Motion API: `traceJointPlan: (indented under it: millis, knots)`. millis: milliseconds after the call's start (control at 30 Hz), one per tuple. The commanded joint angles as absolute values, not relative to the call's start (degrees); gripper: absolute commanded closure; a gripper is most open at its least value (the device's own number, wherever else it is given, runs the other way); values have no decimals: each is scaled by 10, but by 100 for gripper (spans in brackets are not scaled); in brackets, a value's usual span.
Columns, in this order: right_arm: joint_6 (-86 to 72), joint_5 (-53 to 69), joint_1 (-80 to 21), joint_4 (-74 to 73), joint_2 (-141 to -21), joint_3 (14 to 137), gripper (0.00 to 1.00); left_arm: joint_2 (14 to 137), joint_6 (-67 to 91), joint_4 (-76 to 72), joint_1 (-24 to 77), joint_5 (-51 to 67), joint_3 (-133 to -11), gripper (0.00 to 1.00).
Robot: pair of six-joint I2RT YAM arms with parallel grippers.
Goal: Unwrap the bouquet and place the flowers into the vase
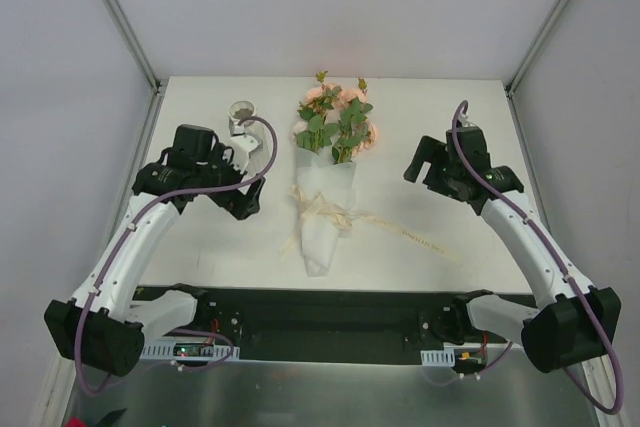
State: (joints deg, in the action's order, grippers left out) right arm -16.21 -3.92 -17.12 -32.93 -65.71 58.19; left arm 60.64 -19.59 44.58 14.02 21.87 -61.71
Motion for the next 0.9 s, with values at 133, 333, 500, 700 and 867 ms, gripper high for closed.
traceJointPlan:
  millis: [133,333,500,700,867]
  knots:
    - [-204,-63,-174,-322,-677,563,0,680,-220,432,187,262,-641,1]
    - [-222,-64,-175,-302,-665,527,0,772,-221,391,235,253,-664,1]
    - [-230,-55,-175,-285,-640,491,0,857,-232,364,276,241,-686,1]
    - [-249,-33,-175,-264,-615,447,0,930,-243,329,308,236,-698,1]
    - [-255,-27,-182,-258,-607,431,1,952,-231,302,323,243,-680,1]
